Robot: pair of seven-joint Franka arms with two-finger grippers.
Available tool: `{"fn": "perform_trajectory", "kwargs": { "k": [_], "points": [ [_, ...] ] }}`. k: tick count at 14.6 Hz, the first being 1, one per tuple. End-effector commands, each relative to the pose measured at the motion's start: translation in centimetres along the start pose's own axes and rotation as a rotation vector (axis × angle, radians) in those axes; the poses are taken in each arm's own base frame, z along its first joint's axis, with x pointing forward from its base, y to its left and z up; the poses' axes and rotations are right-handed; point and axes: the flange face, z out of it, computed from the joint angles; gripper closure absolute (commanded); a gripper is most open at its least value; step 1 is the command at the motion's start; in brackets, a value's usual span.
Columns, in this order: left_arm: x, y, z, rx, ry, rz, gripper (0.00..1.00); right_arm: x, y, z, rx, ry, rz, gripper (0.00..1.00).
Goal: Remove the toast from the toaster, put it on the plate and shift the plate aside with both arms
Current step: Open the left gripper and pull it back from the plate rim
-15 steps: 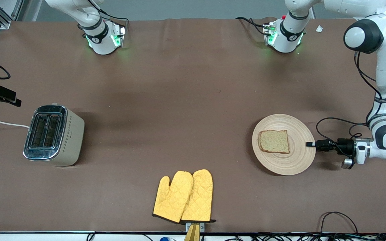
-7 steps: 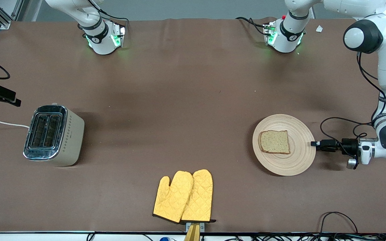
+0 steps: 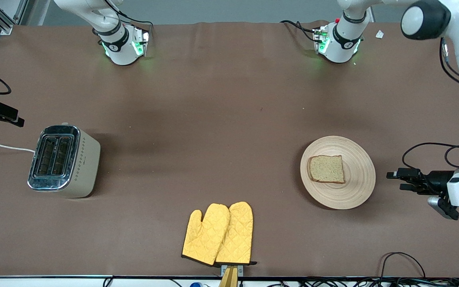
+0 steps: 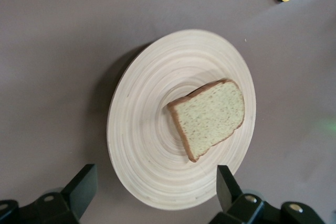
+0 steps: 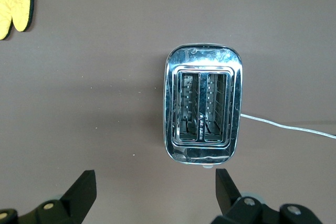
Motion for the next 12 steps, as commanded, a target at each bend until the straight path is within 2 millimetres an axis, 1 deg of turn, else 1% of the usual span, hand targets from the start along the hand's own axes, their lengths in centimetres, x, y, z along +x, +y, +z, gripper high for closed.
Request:
{"fn": "perform_trajectory", "kwargs": {
  "k": [1, 3, 5, 6, 7, 8, 9, 10, 11, 12],
  "points": [
    [1.1, 8.2, -5.6, 0.208, -0.025, 0.032, 0.00, -0.4, 0.2, -0.5, -0.014, -0.002, 0.000, 0.00],
    [1.2, 13.6, -9.3, 0.302, 0.003, -0.037, 0.00, -0.4, 0.0, -0.5, -0.012, -0.004, -0.003, 0.00],
    [1.1, 18.9, -12.3, 0.384, 0.045, -0.091, 0.00, -0.5, 0.0, -0.5, -0.011, -0.005, -0.003, 0.00],
    [0.7, 21.6, -14.0, 0.428, 0.068, -0.117, 0.00, -0.5, 0.0, -0.4, -0.011, -0.007, -0.003, 0.00],
    [0.3, 23.5, -15.3, 0.449, 0.090, -0.119, 0.00, -0.4, 0.0, -0.4, -0.012, -0.005, -0.002, 0.00],
    [-0.6, 25.4, -16.4, 0.465, 0.082, -0.110, 0.00, -0.4, 0.0, -0.4, -0.012, -0.004, -0.002, 0.00],
    [-1.4, 27.4, -16.9, 0.482, 0.057, -0.122, 0.00, -0.4, -0.1, -0.4, -0.011, -0.005, -0.003, 0.00],
    [-2.4, 30.1, -18.1, 0.521, 0.074, -0.182, 0.00, -0.4, -0.1, -0.4, -0.011, -0.005, -0.003, 0.00],
    [-3.2, 32.1, -18.6, 0.534, 0.100, -0.246, 0.00, -0.4, -0.1, -0.4, -0.011, -0.005, -0.003, 0.00],
    [-3.8, 33.4, -18.4, 0.529, 0.097, -0.273, 0.00, -0.5, -0.1, -0.5, -0.011, -0.004, -0.005, 0.00]
  ]
}}
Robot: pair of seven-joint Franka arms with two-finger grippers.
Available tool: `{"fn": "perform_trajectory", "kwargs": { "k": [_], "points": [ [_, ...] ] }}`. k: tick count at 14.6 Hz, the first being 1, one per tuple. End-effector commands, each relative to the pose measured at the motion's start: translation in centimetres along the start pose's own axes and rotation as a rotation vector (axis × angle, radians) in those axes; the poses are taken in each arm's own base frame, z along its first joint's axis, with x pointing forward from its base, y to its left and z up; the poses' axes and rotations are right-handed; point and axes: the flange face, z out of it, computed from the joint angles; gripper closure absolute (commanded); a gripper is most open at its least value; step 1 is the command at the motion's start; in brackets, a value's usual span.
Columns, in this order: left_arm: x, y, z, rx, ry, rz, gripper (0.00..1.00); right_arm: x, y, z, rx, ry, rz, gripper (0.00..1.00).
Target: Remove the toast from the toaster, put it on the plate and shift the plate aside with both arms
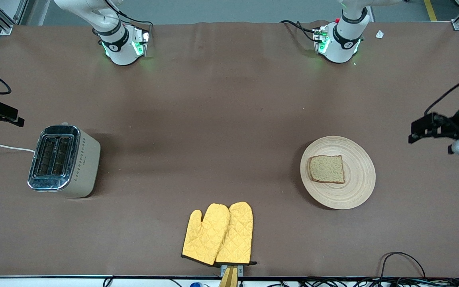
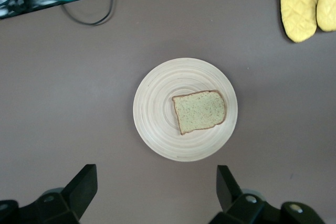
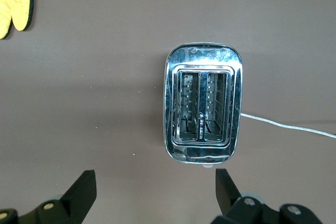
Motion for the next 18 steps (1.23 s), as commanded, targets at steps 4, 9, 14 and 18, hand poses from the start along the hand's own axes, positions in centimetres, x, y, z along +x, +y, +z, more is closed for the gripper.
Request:
{"fn": "perform_trajectory", "kwargs": {
  "k": [4, 9, 14, 18],
  "points": [
    [-2.9, 2.4, -0.9, 0.016, 0.000, -0.079, 0.00, -0.6, -0.1, -0.4, -0.010, -0.006, -0.004, 0.00],
    [-5.2, 3.1, -0.1, 0.008, 0.005, -0.118, 0.00, -0.6, -0.1, -0.5, -0.010, -0.003, -0.004, 0.00],
    [-8.2, 4.1, 0.4, 0.010, 0.025, -0.211, 0.00, -0.6, -0.1, -0.5, -0.010, -0.003, -0.004, 0.00],
    [-9.1, 4.2, 0.6, -0.016, 0.052, -0.199, 0.00, -0.6, -0.1, -0.5, -0.010, -0.003, -0.004, 0.00]
  ]
}}
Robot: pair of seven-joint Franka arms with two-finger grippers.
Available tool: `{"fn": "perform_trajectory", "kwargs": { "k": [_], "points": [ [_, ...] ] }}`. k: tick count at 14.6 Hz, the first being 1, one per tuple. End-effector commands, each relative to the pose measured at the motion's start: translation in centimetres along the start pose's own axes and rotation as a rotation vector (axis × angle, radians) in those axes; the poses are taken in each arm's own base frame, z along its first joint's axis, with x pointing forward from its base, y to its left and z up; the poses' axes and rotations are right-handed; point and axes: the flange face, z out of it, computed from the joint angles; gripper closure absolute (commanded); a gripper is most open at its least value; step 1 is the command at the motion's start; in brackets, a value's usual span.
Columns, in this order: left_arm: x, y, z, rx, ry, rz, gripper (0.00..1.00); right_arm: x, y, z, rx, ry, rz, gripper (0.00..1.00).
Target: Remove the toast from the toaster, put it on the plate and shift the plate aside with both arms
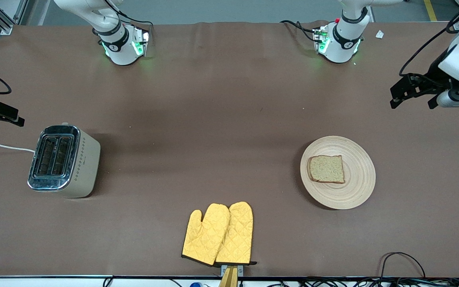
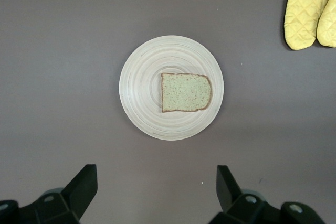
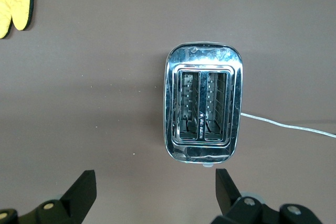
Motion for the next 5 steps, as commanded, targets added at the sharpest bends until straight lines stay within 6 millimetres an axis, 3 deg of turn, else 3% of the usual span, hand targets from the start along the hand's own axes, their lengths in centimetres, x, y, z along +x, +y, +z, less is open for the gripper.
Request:
{"fn": "perform_trajectory", "kwargs": {
  "k": [1, 5],
  "points": [
    [-0.93, -0.13, -0.02, -0.011, 0.020, 0.008, 0.00, -0.62, -0.12, -0.53, -0.010, -0.001, -0.004, 0.00],
    [-0.08, 0.11, -1.00, 0.008, 0.039, 0.018, 0.00, -0.62, -0.12, -0.53, -0.010, -0.001, -0.004, 0.00]
  ]
}}
